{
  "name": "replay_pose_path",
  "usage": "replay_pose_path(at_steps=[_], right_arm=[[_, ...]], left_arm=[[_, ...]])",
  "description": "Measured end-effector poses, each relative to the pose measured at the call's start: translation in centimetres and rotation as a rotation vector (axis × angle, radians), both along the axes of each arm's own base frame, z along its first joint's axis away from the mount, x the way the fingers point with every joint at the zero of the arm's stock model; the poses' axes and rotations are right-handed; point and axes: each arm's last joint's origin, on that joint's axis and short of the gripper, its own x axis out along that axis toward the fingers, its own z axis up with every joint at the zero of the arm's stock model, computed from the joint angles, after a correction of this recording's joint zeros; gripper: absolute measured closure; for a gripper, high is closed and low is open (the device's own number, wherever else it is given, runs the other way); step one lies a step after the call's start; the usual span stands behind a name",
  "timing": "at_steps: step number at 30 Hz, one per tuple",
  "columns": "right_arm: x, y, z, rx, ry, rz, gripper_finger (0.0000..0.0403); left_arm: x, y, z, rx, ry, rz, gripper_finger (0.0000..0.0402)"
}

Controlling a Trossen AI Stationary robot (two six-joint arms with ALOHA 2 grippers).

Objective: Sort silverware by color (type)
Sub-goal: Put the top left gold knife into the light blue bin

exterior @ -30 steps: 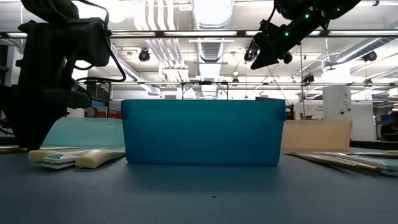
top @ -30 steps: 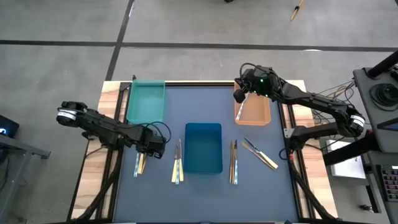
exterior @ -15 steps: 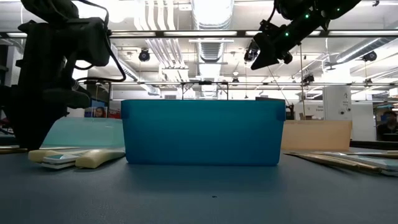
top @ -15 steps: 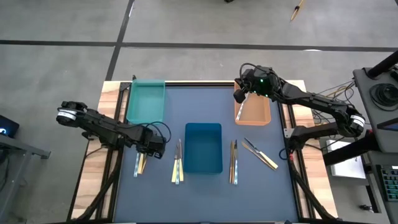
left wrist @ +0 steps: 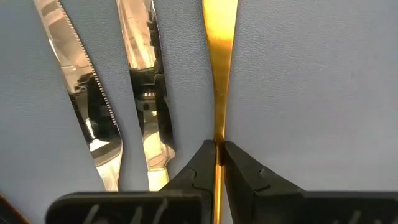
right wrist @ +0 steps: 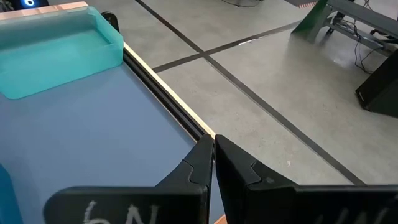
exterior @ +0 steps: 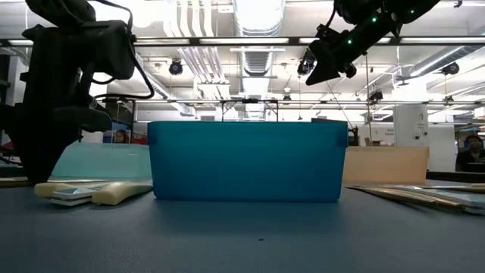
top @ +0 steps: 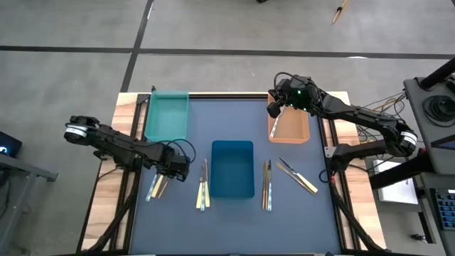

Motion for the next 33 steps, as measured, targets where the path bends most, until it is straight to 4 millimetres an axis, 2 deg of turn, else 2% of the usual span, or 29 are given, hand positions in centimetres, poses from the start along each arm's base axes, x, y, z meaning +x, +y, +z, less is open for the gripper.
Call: replay_pose_path(at_steps=[4, 8, 17, 24, 33], right_arm=[[0.0, 0.0, 0.0, -0.003, 0.004, 0.002, 0.0394], [0.0, 0.0, 0.0, -0.005, 0.005, 0.003, 0.0394], [0.0, 0.0, 0.0, -0.005, 0.005, 0.003, 0.0394], [0.0, 0.0, 0.0, -0.008, 0.008, 0.005, 0.0394], [0.0, 0.0, 0.0, -0.013, 0.013, 0.008, 0.0394]], left_arm=[[0.0, 0.0, 0.6, -0.011, -0.017, -0.007, 0.04], [0.5, -0.1, 2.4, -0.026, -0.074, -0.023, 0.04], [0.9, 1.5, 8.0, 0.054, -0.17, 0.0, 0.0401], [0.9, 5.0, 12.0, 0.161, -0.265, 0.044, 0.0401], [-0.5, 11.4, 13.6, 0.235, -0.279, 0.076, 0.0402]])
